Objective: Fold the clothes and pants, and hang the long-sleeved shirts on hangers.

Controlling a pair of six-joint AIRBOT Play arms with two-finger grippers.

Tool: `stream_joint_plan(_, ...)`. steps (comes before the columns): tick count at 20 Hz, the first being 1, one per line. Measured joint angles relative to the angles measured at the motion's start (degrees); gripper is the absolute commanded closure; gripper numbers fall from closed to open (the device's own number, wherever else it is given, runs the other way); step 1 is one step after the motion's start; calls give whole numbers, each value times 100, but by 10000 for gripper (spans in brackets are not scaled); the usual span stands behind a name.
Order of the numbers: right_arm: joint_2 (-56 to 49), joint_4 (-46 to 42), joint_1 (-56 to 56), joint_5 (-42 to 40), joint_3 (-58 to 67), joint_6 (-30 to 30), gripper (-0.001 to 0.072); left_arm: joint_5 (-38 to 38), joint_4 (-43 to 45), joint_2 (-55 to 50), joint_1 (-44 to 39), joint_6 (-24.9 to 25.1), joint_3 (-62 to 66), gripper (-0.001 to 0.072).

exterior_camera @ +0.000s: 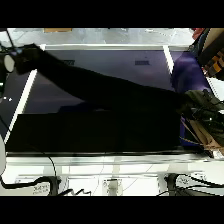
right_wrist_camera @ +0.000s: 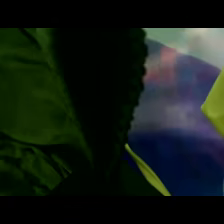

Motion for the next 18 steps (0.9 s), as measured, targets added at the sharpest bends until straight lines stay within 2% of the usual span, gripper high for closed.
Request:
stream_joint_plan(4, 0, 111, 0, -151, 0, 0, 683, -949, 2, -103, 369, -4, -4, 697)
stream_joint_plan(6, 0, 155, 0, -184, 0, 0, 683, -1176, 0, -179, 446, -2, -9, 697)
stream_joint_plan(13, 0, 730, 0, -525, 0, -50, 683, -778, -212, -275, 422, 4, -68, 700)
stream_joint_plan(18, 0, 765, 2, -614, 0, -57, 683, -605, -219, -358, 564, 181, -1128, 699)
